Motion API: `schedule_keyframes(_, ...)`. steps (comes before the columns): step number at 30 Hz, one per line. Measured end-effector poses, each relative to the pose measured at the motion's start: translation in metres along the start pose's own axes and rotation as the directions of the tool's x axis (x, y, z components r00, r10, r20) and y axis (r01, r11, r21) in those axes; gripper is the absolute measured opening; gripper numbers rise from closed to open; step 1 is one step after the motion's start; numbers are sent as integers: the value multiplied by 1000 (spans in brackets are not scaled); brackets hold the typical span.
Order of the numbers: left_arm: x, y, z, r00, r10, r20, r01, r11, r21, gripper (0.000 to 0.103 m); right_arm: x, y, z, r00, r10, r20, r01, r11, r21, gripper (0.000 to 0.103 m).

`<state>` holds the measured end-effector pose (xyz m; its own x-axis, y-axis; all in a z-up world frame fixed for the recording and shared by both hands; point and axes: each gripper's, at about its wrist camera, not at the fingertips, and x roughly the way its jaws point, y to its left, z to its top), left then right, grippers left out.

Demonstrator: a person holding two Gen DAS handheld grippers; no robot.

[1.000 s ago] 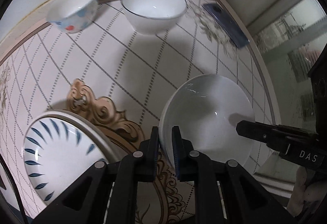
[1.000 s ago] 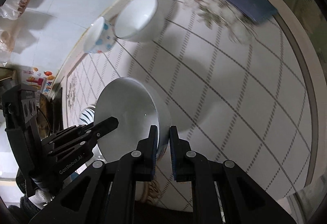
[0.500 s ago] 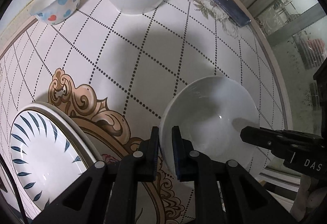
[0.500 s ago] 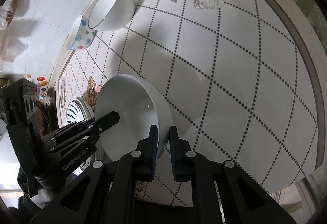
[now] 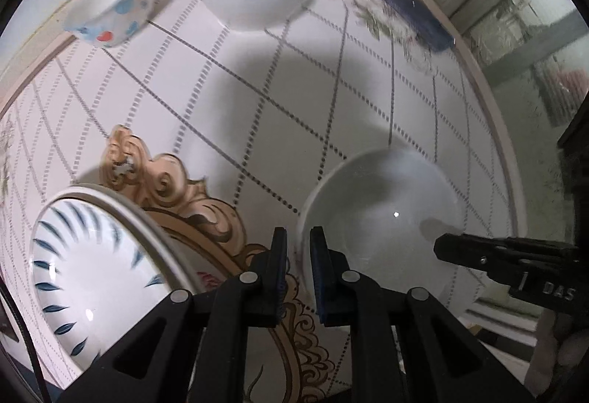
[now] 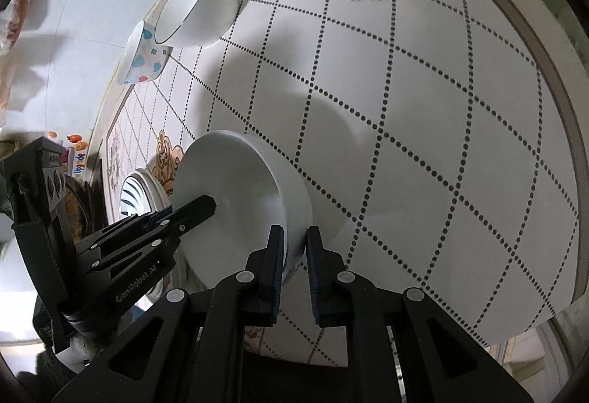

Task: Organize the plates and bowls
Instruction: 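Lower the white bowl into the other white bowl and open both tools, then grasp the rim of the nested white bowls with both tools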

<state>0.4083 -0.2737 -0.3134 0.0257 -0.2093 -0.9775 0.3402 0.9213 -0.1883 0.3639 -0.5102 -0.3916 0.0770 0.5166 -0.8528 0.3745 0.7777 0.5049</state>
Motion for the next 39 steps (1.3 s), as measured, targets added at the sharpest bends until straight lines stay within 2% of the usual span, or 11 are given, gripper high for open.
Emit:
schedule_keyframes(2,-19,4,6,999,-18,26,19,1000,-20,12,-7,0,2,1000,8,-13,-8,1000,6,15)
schedule_keyframes(5,-49,16,25,995,-28,98,35,997,-64,25,-28,4,9,999,39,2,-39,999,6,21)
schedule_keyframes(7,-58,27,41,992,-27,127,38,995,-88,41,-43,10,20,998,50,25,-50,999,0,37)
schedule_keyframes(9,-59,42,64,989,-8,151,26,992,-122,46,-56,18,37,994,92,62,-92,996,-3,40)
schedule_keyframes(15,-27,80,130,992,19,127,9,976,-218,46,-53,52,116,983,110,144,-103,993,-54,41)
schedule_keyframes(22,16,101,173,998,-6,70,24,964,-265,46,5,69,195,984,150,96,-150,989,-6,41)
schedule_keyframes(25,27,103,177,998,-13,54,27,962,-271,40,26,66,212,983,167,76,-169,985,32,41)
schedule_keyframes(27,32,99,179,998,-13,54,26,968,-249,19,34,63,217,984,162,78,-165,986,36,37)
schedule_keyframes(28,34,97,179,999,-4,51,16,972,-235,11,35,63,218,985,151,88,-155,987,33,27)
schedule_keyframes(30,33,94,177,998,14,63,-1,979,-206,9,35,64,218,988,118,97,-120,993,16,18)
schedule_keyframes(39,21,82,161,993,65,101,-49,988,-147,9,34,78,213,992,36,120,-30,998,-48,15)
